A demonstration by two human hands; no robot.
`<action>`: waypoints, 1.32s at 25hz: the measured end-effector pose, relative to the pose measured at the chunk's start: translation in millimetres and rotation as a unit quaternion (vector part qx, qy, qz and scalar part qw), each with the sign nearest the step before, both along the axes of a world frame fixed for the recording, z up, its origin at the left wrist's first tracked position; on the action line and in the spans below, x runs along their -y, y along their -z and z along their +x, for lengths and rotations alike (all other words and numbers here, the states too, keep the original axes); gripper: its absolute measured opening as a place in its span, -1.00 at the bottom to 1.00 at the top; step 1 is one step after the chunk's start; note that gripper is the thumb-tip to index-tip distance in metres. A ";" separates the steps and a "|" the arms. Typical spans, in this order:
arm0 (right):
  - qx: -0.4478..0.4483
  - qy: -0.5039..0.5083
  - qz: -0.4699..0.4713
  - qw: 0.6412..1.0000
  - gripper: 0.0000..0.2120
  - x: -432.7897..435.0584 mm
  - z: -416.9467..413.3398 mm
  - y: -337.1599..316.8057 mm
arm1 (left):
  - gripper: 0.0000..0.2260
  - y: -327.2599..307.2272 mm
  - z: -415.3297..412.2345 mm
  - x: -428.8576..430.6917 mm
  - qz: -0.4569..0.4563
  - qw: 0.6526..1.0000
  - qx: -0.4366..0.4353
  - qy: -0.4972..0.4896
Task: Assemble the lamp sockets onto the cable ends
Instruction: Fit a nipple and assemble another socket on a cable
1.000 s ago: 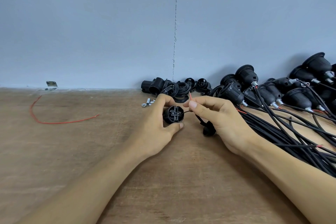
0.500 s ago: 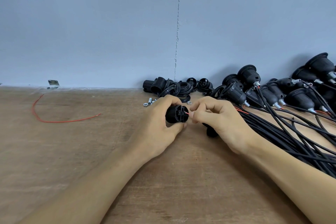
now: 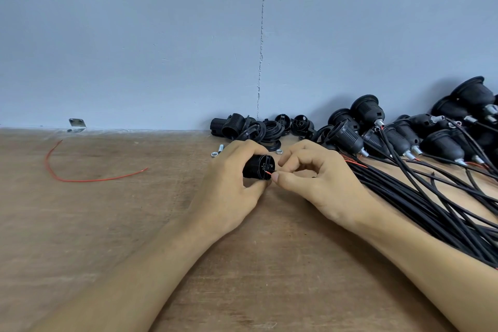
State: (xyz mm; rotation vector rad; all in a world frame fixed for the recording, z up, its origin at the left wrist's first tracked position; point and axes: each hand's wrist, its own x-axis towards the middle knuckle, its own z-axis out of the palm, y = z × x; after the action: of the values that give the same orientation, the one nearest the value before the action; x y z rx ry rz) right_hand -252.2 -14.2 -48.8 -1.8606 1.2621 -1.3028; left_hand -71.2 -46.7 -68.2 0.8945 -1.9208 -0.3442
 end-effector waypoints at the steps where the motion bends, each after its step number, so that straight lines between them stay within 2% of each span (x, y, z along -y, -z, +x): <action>1: 0.002 0.001 0.002 1.000 -0.82 0.3 0.0 0.2 | -0.71 -0.1 -0.1 -0.1 -0.006 1.000 0.004 -0.001; 6: -0.003 0.012 0.007 1.000 -0.75 0.5 1.2 -0.6 | -0.69 -0.5 0.0 -0.9 -0.025 1.000 0.016 0.000; 19: -0.027 0.037 -0.004 0.999 -0.81 -1.2 1.1 -1.5 | -0.72 0.0 -0.2 0.3 -0.003 1.000 0.010 -0.009; 27: -0.036 0.033 0.017 0.999 -0.82 1.3 -0.4 -0.4 | -0.66 1.8 0.0 2.2 -0.054 0.998 0.031 -0.005; 33: -0.037 0.010 0.042 0.998 -0.82 2.6 -2.8 -1.2 | -0.51 4.5 -0.5 3.7 -0.079 0.996 0.033 0.001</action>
State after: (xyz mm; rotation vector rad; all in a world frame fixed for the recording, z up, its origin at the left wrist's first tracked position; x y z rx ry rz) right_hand -255.0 -16.8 -47.7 -1.8573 1.3546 -1.1825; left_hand -71.7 -50.4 -72.7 0.8091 -1.9801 -0.1634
